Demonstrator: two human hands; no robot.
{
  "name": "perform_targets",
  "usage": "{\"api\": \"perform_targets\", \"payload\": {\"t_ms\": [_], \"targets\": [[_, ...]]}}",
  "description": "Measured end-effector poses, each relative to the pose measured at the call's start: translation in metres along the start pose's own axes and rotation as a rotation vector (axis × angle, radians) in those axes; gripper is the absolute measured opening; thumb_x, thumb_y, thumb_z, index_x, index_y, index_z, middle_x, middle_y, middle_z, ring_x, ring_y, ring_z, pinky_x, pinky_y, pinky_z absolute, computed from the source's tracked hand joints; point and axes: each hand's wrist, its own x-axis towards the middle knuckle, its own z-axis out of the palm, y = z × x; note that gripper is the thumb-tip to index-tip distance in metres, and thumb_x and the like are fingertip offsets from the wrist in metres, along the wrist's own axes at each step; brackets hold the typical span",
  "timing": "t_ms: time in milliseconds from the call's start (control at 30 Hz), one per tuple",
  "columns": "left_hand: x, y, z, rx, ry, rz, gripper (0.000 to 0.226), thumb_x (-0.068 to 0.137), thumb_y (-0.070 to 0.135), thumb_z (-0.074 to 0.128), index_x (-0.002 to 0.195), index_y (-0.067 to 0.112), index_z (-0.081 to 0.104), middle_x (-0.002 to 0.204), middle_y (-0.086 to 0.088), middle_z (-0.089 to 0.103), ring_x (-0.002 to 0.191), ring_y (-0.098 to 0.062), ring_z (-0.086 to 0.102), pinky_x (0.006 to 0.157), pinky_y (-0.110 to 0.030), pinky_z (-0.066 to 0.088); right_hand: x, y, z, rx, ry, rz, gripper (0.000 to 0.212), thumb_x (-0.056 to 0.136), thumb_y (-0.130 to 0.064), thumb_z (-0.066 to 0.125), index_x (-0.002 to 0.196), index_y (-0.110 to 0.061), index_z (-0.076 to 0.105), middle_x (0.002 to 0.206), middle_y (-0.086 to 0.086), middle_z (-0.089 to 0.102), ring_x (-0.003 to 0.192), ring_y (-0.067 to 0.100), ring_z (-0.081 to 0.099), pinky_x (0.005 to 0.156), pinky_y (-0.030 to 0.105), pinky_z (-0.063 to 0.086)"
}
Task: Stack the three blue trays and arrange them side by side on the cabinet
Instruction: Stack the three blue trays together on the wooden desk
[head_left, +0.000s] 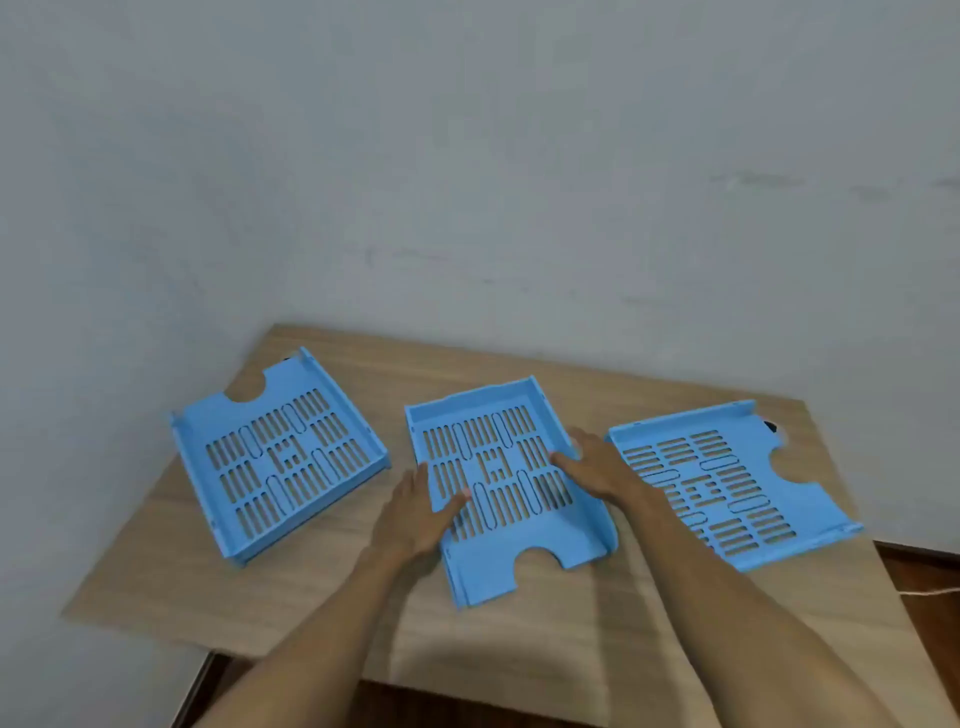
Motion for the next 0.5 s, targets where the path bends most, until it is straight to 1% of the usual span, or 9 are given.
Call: {"api": "perform_targets", "payload": {"t_ms": [67,100,167,200,233,300,333,433,500], "targets": [[-0.002,-0.003,0.014,-0.128,0.080,-0.054,0.076,0.083,0.071,0.045,0.143,0.027,0.032,0.140,0.000,0.044,0.131,-0.023,0.044,0.105,-0.040,0.041,0.009,0.008,0.016,0.048,0.008,0.015,0.057,0.093,-0.033,0.059,0.143,-0.012,0.042,0.142,0.012,0.049,0.133,0.031,0.045,0.104,0.037,0.037],[-0.008,-0.003,0.021,-0.187,0.101,-0.061,0.068,0.086,0.063,0.049,0.142,0.026,0.033,0.137,0.000,0.045,0.129,-0.022,0.045,0.104,-0.039,0.042,0.011,0.013,0.023,0.044,0.009,0.031,0.059,0.092,-0.035,0.059,0.144,-0.013,0.040,0.142,0.011,0.048,0.133,0.031,0.044,0.105,0.039,0.037],[-0.009,-0.008,0.037,-0.281,0.105,-0.086,0.056,0.092,0.044,0.053,0.141,0.026,0.033,0.136,0.001,0.046,0.128,-0.021,0.046,0.105,-0.039,0.042,0.033,0.043,0.048,0.039,0.024,0.090,0.070,0.085,-0.051,0.052,0.145,-0.018,0.035,0.145,0.008,0.044,0.134,0.031,0.042,0.107,0.046,0.040],[-0.008,-0.011,0.044,-0.307,0.103,-0.089,0.056,0.092,0.037,0.053,0.142,0.026,0.030,0.138,0.000,0.046,0.129,-0.021,0.046,0.106,-0.041,0.042,0.053,0.070,0.065,0.045,0.038,0.129,0.076,0.080,-0.058,0.046,0.145,-0.021,0.032,0.146,0.008,0.044,0.133,0.032,0.043,0.105,0.050,0.042],[-0.004,-0.014,0.050,-0.319,0.100,-0.081,0.059,0.092,0.033,0.053,0.145,0.025,0.027,0.141,-0.001,0.044,0.132,-0.021,0.044,0.108,-0.044,0.042,0.071,0.095,0.081,0.052,0.050,0.162,0.078,0.076,-0.059,0.040,0.145,-0.024,0.030,0.146,0.009,0.044,0.132,0.033,0.044,0.102,0.052,0.044],[0.003,-0.021,0.057,-0.320,0.090,-0.076,0.066,0.092,0.027,0.052,0.150,0.023,0.019,0.148,-0.005,0.040,0.136,-0.023,0.042,0.109,-0.049,0.041,0.083,0.117,0.095,0.095,0.047,0.215,0.075,0.076,-0.051,0.036,0.146,-0.025,0.026,0.145,0.009,0.045,0.127,0.034,0.048,0.099,0.053,0.047],[0.005,-0.022,0.058,-0.322,0.094,-0.087,0.069,0.092,0.024,0.052,0.151,0.022,0.017,0.149,-0.006,0.039,0.136,-0.024,0.042,0.109,-0.049,0.041,0.074,0.107,0.091,0.111,0.048,0.230,0.072,0.080,-0.044,0.036,0.148,-0.024,0.024,0.144,0.010,0.045,0.125,0.034,0.050,0.098,0.051,0.047],[0.006,-0.018,0.051,-0.341,0.093,-0.092,0.071,0.093,0.011,0.048,0.154,0.021,0.012,0.150,-0.003,0.041,0.133,-0.023,0.046,0.109,-0.043,0.042,0.047,0.076,0.078,0.132,0.049,0.256,0.067,0.093,-0.024,0.039,0.154,-0.020,0.012,0.142,0.013,0.047,0.118,0.035,0.054,0.095,0.046,0.048],[0.007,-0.017,0.049,-0.342,0.078,-0.109,0.072,0.096,0.008,0.045,0.156,0.019,0.007,0.151,-0.002,0.041,0.132,-0.024,0.048,0.108,-0.040,0.043,0.044,0.073,0.076,0.156,0.049,0.284,0.065,0.095,-0.017,0.037,0.154,-0.020,0.012,0.138,0.013,0.052,0.113,0.034,0.057,0.093,0.045,0.050]]}}
